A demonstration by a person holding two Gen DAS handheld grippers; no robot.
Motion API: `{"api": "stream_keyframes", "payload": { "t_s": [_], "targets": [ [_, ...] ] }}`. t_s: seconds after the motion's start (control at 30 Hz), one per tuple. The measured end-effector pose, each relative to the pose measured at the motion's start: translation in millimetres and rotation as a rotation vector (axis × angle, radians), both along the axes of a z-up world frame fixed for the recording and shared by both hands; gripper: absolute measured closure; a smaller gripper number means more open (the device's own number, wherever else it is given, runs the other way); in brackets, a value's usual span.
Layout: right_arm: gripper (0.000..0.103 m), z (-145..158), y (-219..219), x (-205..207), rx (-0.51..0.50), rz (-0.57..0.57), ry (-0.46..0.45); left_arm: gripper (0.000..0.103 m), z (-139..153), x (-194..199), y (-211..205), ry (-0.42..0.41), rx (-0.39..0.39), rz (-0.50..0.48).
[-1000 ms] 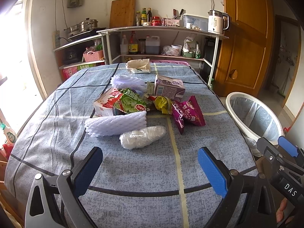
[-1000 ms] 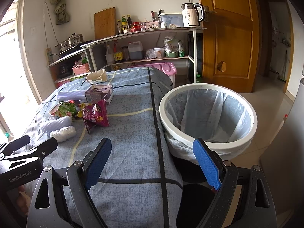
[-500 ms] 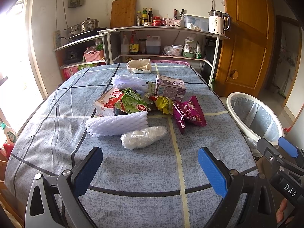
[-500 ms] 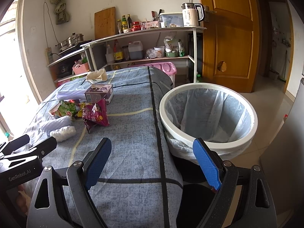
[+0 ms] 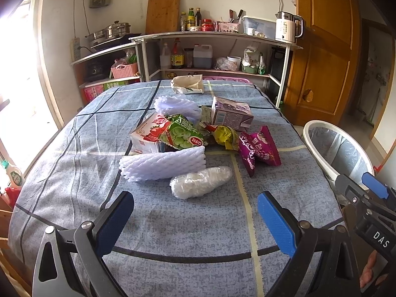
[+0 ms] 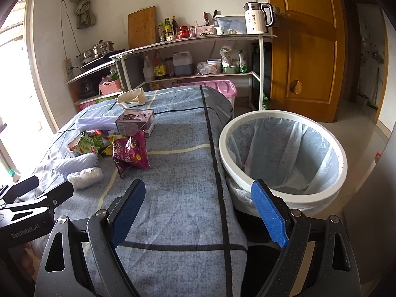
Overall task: Collect trash
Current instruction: 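Grasp the white foam net with the left tool while the right tool grasps the pink snack bag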
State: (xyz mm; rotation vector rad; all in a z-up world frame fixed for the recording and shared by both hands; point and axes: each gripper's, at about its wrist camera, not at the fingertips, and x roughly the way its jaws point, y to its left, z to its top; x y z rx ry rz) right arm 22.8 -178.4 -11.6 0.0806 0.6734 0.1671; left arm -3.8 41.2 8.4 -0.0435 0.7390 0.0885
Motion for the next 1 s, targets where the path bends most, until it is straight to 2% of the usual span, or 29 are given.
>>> {"api": "stream_keyframes", "payload": {
  "t_s": [0.17,0.33,0.43,0.57,0.7,0.8,0.9,0.97,1.0],
  "targets": [
    [0.015,1,23,25,-0.003,0.078,0.022,0.002,-4,12,43,0.029,-0.088,0.026],
    [0.015,-3,41,47,0.006,0.134,0.057,0.004,-7,18,78,0.037,-0.076,0.075],
    [0.015,-5,50,60,0.02,0.171,0.078,0.004,-9,22,97,0.041,-0.119,0.066],
    [0.015,-8,60,78,0.041,0.207,0.106,0.004,-8,31,109,0.028,-0.138,0.033],
    [0.015,-15,67,96,0.103,0.268,0.167,0.004,-8,48,104,0.033,-0.108,-0.082],
    [0.027,-20,75,101,0.102,0.291,0.19,0.004,-15,66,101,0.079,-0.087,-0.121],
    [0.029,-24,80,103,0.091,0.305,0.193,0.004,-20,74,97,0.088,-0.038,-0.148],
    [0.041,-27,80,105,0.113,0.315,0.213,0.006,-26,81,96,0.112,-0.058,-0.176],
    [0.044,-30,80,107,0.122,0.314,0.227,0.01,-29,83,97,0.124,-0.075,-0.188]
  ]
}}
